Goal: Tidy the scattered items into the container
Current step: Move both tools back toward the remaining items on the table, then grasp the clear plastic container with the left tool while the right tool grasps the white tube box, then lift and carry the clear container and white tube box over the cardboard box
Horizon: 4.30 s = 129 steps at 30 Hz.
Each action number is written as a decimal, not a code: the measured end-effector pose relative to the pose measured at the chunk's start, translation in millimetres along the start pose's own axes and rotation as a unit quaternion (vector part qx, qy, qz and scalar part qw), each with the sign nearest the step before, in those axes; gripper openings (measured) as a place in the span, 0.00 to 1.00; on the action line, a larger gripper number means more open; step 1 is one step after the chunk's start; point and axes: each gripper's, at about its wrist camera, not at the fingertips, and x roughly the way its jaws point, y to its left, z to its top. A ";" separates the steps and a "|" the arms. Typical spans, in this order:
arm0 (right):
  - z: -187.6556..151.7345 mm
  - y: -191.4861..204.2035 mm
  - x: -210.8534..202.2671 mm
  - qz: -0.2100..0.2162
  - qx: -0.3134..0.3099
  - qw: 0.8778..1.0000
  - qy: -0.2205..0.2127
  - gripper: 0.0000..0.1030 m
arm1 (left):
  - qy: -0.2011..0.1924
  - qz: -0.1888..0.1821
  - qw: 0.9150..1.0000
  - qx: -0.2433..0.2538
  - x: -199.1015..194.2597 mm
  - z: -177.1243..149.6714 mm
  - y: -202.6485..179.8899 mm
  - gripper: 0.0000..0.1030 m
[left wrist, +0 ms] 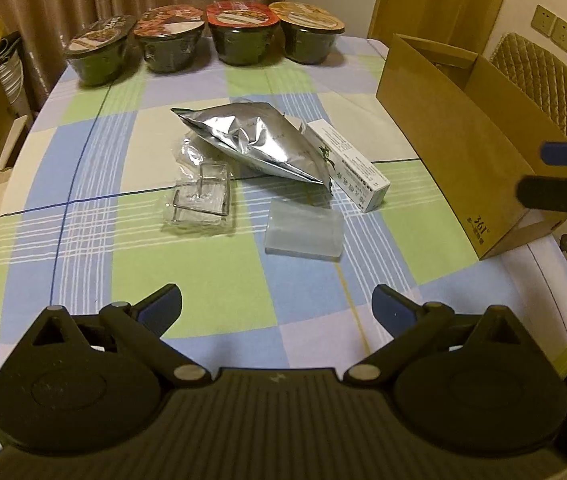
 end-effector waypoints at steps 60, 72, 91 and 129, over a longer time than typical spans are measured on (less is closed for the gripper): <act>-83.1 0.8 74.6 0.003 0.048 0.985 0.168 0.29 | 0.000 -0.022 0.997 0.078 66.6 -38.4 -24.7 0.72; -74.1 -1.9 91.6 0.002 0.031 0.986 0.165 0.29 | 0.005 -0.007 0.995 0.097 75.7 -33.9 -33.7 0.75; -54.7 -4.8 123.0 0.004 0.014 0.986 0.169 0.29 | 0.028 -0.013 0.996 0.079 69.5 -43.0 -24.0 0.66; -16.2 -38.2 -28.1 -0.047 0.065 0.996 0.026 0.28 | -0.032 -0.028 0.994 0.102 -2.5 -2.6 -87.5 0.66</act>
